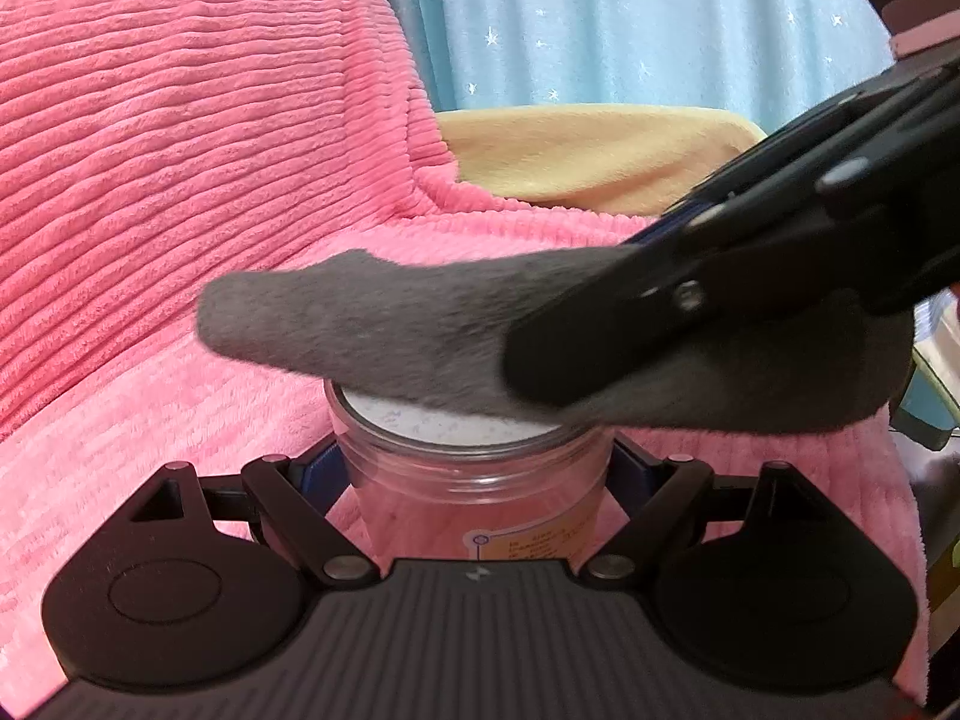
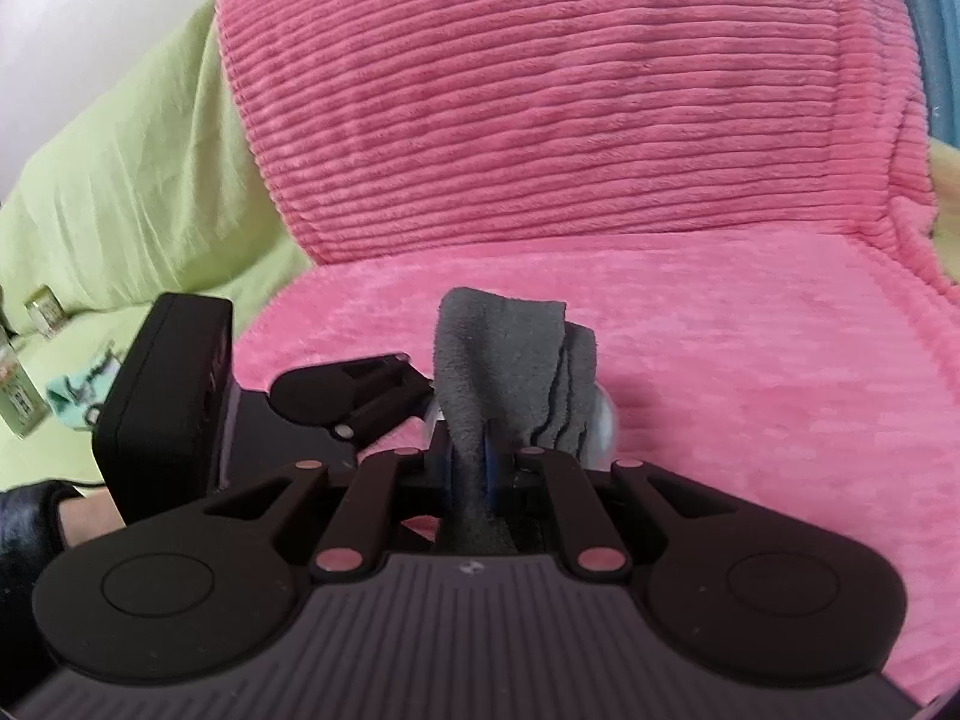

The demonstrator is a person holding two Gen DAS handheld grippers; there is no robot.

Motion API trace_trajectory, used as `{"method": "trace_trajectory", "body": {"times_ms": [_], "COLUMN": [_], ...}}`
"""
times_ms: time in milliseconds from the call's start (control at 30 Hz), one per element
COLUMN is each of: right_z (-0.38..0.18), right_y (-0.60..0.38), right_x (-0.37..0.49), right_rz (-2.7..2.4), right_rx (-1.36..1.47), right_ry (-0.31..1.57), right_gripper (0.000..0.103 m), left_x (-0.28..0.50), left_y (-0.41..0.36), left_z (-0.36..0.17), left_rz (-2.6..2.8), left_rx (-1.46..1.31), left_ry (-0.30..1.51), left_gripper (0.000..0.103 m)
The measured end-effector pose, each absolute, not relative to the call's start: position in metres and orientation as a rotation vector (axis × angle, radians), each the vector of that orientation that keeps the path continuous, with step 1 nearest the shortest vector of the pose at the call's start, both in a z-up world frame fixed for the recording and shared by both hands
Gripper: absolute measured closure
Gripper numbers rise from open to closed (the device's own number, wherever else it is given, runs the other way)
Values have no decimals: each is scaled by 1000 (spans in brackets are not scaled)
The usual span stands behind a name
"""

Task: Clean container
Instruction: 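Rub the cloth across the lid top with the right gripper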

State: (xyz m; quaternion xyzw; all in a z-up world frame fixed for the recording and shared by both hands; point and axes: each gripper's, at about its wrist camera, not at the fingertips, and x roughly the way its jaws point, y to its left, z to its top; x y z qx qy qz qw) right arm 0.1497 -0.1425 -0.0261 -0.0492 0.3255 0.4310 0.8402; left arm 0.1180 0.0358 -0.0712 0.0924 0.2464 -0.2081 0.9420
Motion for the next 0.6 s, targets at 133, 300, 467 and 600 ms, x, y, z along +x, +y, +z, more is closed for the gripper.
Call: {"method": "trace_trajectory", "body": {"times_ms": [133,300,467,600], "right_z": [-20,-16,-21,-29], "right_y": [-132,-117,-119,-115], "right_x": [139,132,148,160], "right_rz": [877,852,886,867], "right_rx": [-259,-356,-211,-152], "right_ry": [662,656,674,635], "right_gripper": [96,95,95,97], "left_x": [117,117,117,116], "left_y": [33,34,34,35], "left_z": [-71,-72,-72,-72], "left_rz": [-420,-418,-410,-411], "left_rx": [209,208,210,208], "left_ry": [498,499,506,506], "left_gripper": [18,18,17,17]}}
